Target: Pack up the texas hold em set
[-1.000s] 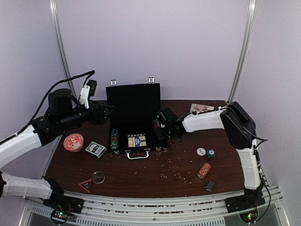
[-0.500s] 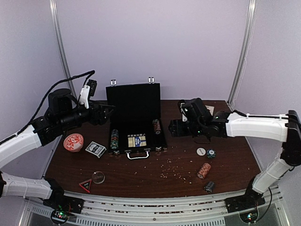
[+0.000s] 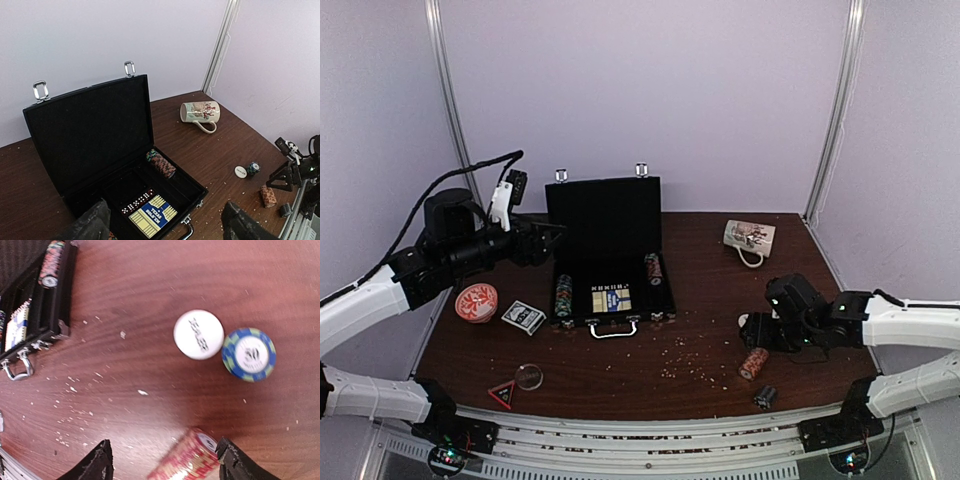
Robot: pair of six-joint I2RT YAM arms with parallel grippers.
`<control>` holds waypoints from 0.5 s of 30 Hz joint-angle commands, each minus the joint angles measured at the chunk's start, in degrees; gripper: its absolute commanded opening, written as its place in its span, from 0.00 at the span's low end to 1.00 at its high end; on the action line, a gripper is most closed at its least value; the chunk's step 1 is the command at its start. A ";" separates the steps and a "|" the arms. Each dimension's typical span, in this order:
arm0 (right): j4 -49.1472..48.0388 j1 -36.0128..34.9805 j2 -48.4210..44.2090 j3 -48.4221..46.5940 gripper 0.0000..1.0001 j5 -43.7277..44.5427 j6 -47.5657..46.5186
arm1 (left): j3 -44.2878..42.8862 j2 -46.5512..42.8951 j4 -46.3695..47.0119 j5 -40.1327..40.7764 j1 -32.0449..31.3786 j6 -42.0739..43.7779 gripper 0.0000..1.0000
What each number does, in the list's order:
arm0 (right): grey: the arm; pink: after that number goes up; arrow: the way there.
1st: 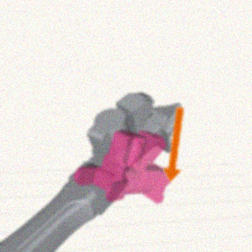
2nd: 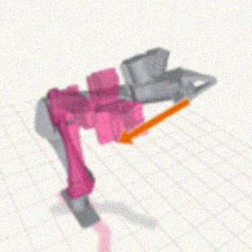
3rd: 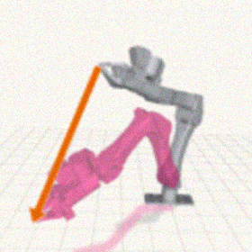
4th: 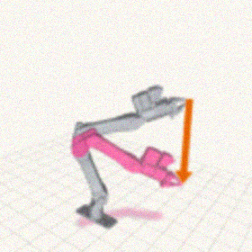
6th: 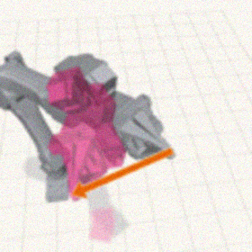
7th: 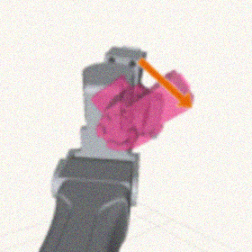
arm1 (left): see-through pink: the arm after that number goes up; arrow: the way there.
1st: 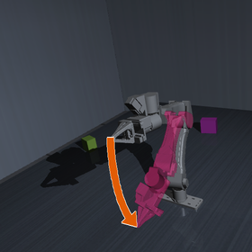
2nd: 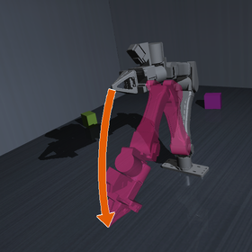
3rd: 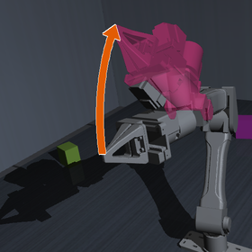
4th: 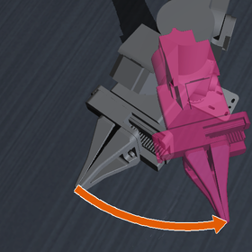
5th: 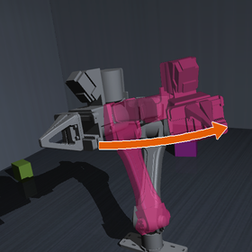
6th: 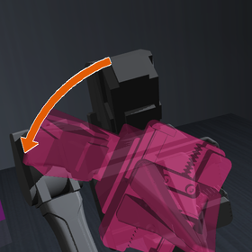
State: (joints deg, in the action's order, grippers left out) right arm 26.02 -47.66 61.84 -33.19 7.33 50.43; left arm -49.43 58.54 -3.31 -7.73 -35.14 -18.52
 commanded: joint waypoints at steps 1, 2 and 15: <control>0.71 0.00 -2.47 2.95 0.70 -0.69 5.36 | -1.94 -0.04 1.64 0.16 0.07 0.15 0.80; 0.56 0.01 -2.60 3.52 0.69 -0.66 5.64 | -1.96 0.04 1.64 0.09 0.07 0.15 0.80; -6.32 -0.25 3.05 4.98 0.51 -4.30 5.43 | -2.07 0.29 1.64 -0.17 0.07 0.18 0.80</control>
State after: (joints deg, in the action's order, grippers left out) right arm 22.41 -47.62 63.37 -28.49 4.69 55.77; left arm -49.43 58.61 -3.33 -7.73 -35.14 -18.52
